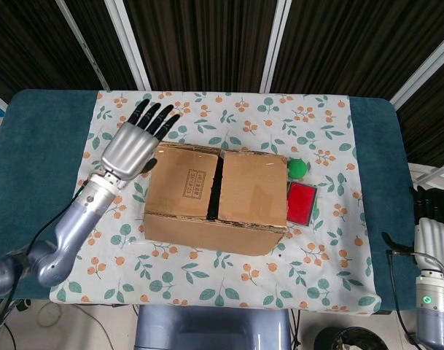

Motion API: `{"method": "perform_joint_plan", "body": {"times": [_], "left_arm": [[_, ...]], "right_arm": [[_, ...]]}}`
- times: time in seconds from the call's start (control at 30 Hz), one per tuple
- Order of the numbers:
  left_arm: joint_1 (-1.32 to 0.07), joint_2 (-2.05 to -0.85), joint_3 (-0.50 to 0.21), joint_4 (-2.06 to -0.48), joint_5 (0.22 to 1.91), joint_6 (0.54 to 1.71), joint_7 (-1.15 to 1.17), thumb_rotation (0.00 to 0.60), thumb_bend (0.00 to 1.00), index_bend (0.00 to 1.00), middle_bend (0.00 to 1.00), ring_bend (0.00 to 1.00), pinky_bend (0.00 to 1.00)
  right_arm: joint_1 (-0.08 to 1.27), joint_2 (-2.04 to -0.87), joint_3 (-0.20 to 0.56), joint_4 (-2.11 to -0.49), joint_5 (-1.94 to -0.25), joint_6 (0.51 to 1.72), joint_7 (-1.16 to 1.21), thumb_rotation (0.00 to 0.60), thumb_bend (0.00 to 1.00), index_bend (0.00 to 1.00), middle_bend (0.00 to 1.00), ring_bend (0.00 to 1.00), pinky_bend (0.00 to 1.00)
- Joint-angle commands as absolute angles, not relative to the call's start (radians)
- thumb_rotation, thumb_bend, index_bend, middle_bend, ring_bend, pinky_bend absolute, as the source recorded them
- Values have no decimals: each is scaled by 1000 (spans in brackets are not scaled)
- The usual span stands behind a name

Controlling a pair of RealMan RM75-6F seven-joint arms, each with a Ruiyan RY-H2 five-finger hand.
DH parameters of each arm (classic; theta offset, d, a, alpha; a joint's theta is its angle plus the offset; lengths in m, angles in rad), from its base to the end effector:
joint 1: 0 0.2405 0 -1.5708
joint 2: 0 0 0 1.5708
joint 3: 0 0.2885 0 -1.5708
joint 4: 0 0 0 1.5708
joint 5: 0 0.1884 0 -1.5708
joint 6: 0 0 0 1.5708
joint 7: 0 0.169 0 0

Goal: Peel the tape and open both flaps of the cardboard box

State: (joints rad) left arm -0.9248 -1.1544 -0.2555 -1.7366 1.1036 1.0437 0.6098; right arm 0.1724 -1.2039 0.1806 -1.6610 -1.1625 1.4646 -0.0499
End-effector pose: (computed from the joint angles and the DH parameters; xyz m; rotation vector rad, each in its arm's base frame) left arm -0.0704 0.4208 0.1471 -1.8414 -0.3250 -0.9424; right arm -0.3405 -0.2519 0.1928 1.0698 -1.0179 0.9395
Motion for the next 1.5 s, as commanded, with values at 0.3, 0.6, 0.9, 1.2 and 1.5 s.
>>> {"method": "perform_joint_plan", "body": {"times": [0.3,0.6,0.9,1.2,1.5], "left_arm": [[-610,-1096,-56,-1848,1282,1366,520,600,199,0,0,0,0],[-398,-1150,16,-1762,1318,1572,376,600,196,0,0,0,0],[-318,-1202,26,-1613,1343,1598,246,600,192,0,0,0,0],[-299,-1211,23,-1555,1374,1561,165,600,192,0,0,0,0],[-289,-1202,-4,-1550,1363,1524,117,600,192,0,0,0,0]], "right_arm": [[168,-1202,190,-1654,-1174,1463,-60,600,259,0,0,0,229],[174,-1185,190,-1675,-1220,1477,-107,600,259,0,0,0,229],[269,-1102,242,-1791,-1277,1405,-218,600,390,0,0,0,229],[554,-1008,402,-1900,-1210,1108,-337,600,959,280,258,214,292],[836,-1142,443,-1773,-1093,873,-440,600,1000,528,461,396,387]]}}
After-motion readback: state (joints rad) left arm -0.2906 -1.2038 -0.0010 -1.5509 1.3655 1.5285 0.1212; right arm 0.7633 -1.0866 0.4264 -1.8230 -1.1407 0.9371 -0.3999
